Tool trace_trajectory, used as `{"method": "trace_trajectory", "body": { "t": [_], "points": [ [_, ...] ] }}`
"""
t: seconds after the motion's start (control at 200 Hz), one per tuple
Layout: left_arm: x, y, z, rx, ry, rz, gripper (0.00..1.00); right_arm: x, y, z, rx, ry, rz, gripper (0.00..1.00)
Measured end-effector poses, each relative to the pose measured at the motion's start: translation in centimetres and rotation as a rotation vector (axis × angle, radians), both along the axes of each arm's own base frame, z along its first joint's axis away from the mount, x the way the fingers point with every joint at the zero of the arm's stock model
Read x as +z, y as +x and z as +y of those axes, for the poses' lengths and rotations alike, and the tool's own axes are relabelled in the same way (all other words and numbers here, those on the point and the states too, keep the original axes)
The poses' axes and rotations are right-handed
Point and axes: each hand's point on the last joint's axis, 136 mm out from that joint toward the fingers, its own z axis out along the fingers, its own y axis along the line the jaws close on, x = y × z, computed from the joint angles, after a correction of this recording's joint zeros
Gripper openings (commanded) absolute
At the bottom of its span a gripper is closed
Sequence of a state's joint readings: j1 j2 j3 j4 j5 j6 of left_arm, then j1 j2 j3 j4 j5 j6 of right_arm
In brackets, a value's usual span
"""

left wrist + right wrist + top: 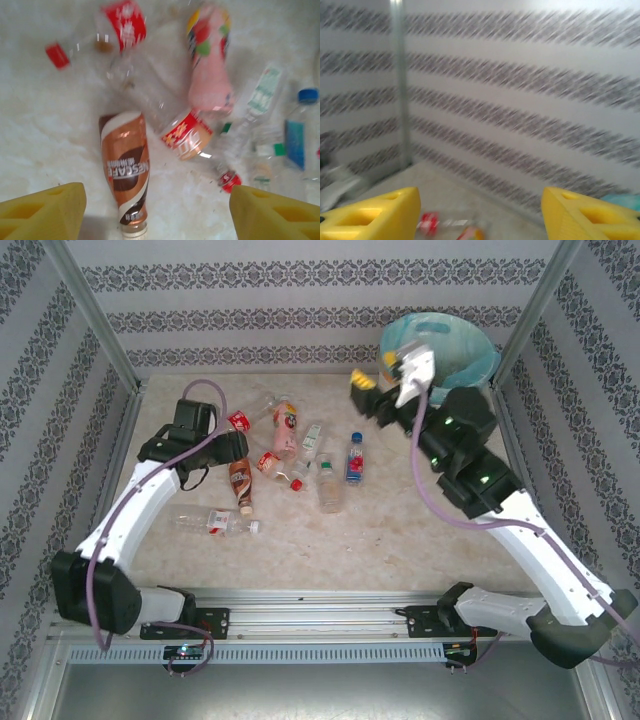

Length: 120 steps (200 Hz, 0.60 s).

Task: Put the plastic bottles in the bin

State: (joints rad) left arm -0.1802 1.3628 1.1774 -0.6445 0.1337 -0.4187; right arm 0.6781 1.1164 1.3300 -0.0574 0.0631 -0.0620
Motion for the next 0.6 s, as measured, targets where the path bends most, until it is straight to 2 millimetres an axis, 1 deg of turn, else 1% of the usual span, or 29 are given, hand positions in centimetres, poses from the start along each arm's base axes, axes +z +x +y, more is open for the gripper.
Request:
{"method": "trace_trajectory", "body": {
  "t": [0.06, 0.125, 0.18, 0.275, 0.345, 0.41, 0.505, 0.6],
  "points": [
    [-2.5, 0.2, -0.2, 0.004, -0.017, 0.076, 0.76, -3.3, -1.0, 2.3, 0.061, -0.043, 0.057, 0.65],
    [-4.4, 0.3, -0.4, 0.004, -0.028, 0.137, 0.76, -6.6, -2.0, 4.2, 0.112, -0.083, 0.120, 0.65],
    [-5.8, 0.3, -0.5, 0.006, -0.033, 0.176, 0.77, -8.9, -2.6, 5.2, 0.141, -0.106, 0.168, 0.65],
    [-7.2, 0.3, -0.6, 0.007, -0.038, 0.218, 0.76, -11.3, -3.2, 5.8, 0.156, -0.114, 0.233, 0.65],
    [-8.0, 0.4, -0.6, 0.010, -0.035, 0.240, 0.77, -12.1, -3.3, 5.9, 0.155, -0.112, 0.256, 0.65],
    [-8.7, 0.3, -0.6, 0.007, -0.034, 0.261, 0.77, -12.4, -3.2, 5.6, 0.139, -0.114, 0.263, 0.66],
    [-9.7, 0.2, -0.6, 0.005, -0.027, 0.283, 0.78, -12.1, -2.8, 4.9, 0.094, -0.113, 0.248, 0.67],
    [-10.7, -0.4, -0.3, 0.002, -0.010, 0.301, 0.79, -11.3, -2.4, 4.3, 0.055, -0.105, 0.218, 0.67]
  ]
}}
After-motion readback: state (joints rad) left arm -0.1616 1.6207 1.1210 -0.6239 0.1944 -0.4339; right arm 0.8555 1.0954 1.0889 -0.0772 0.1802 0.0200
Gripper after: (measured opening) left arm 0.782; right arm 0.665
